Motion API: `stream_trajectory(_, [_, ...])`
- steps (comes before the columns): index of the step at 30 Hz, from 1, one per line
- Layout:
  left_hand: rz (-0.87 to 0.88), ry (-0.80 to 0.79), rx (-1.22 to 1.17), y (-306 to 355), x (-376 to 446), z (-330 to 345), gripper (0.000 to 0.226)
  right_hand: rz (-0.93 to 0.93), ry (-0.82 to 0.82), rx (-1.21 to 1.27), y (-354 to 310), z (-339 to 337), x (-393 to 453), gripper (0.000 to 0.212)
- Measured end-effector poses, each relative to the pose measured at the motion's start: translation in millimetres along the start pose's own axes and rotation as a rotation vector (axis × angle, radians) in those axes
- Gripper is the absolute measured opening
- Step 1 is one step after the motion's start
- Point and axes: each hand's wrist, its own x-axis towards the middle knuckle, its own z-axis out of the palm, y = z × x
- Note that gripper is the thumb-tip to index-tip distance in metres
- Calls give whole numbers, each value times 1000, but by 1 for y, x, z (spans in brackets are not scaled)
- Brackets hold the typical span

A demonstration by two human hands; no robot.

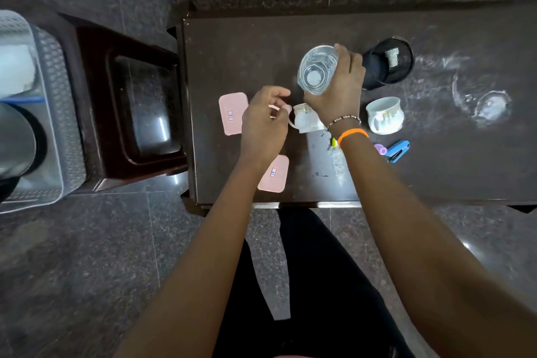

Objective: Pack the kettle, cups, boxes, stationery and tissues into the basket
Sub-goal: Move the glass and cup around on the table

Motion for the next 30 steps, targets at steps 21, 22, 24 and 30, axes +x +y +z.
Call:
stream_trajectory(21, [-73, 13, 13, -3, 19, 19, 30, 59, -46, -50, 20, 15, 11, 81])
stream_trajectory(22, [-79, 22, -4, -5, 17, 14, 30, 17, -45, -42, 14, 13, 6, 73])
stream_trajectory(24, [-87, 66, -39, -11, 14, 1, 29, -59, -86, 34, -3, 10, -6, 58])
stream_trajectory(30, [-133, 252, -233, -32, -5, -64, 30, -253, -203, 173, -74, 16, -47, 24])
